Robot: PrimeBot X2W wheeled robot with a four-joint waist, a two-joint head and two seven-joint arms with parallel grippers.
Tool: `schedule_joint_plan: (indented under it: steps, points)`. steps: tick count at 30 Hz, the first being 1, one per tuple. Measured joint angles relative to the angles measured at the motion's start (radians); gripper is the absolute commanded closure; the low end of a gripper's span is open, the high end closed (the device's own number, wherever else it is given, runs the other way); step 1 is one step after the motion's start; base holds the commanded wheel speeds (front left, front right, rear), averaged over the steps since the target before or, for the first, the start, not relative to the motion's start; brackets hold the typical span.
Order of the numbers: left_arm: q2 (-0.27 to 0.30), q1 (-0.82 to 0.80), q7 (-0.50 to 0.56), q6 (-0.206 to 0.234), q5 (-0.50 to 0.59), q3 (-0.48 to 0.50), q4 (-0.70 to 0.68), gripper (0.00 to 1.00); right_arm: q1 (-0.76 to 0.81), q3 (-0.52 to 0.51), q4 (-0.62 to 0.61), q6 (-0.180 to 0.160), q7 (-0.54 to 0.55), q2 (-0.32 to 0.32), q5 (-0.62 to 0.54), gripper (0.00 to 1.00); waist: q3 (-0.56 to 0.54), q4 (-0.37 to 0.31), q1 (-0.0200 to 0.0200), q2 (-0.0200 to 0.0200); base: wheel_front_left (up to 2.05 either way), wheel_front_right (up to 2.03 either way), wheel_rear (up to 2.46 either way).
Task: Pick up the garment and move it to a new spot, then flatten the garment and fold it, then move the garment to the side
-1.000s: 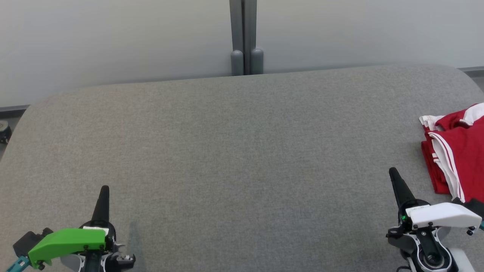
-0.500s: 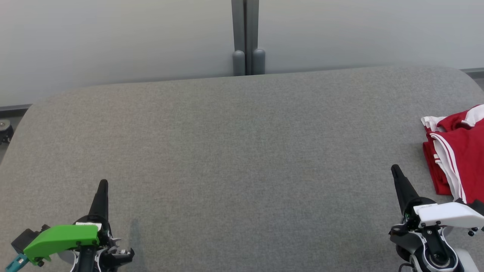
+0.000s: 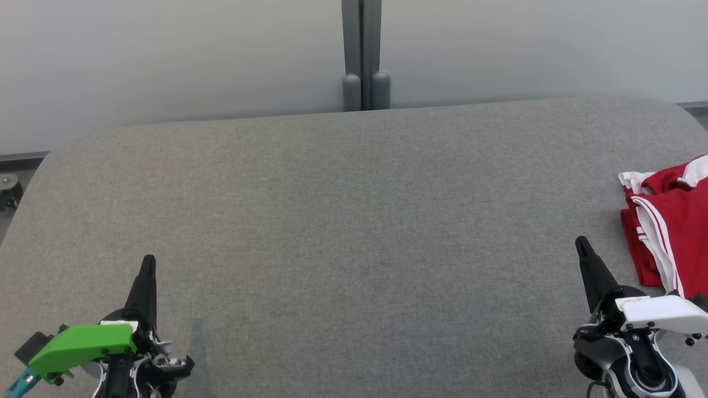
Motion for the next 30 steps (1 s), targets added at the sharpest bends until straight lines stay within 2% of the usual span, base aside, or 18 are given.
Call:
schedule_joint_plan:
  steps: [30]
  points:
    - [0.000, -0.006, 0.004, -0.003, -0.024, 0.003, -0.003, 1.00, 0.002, -0.002, -0.007, 0.000, 0.006, 0.000, 0.024, 1.00, 0.000, 0.001, 0.0000, 0.0000, 0.00, 0.00, 0.00]
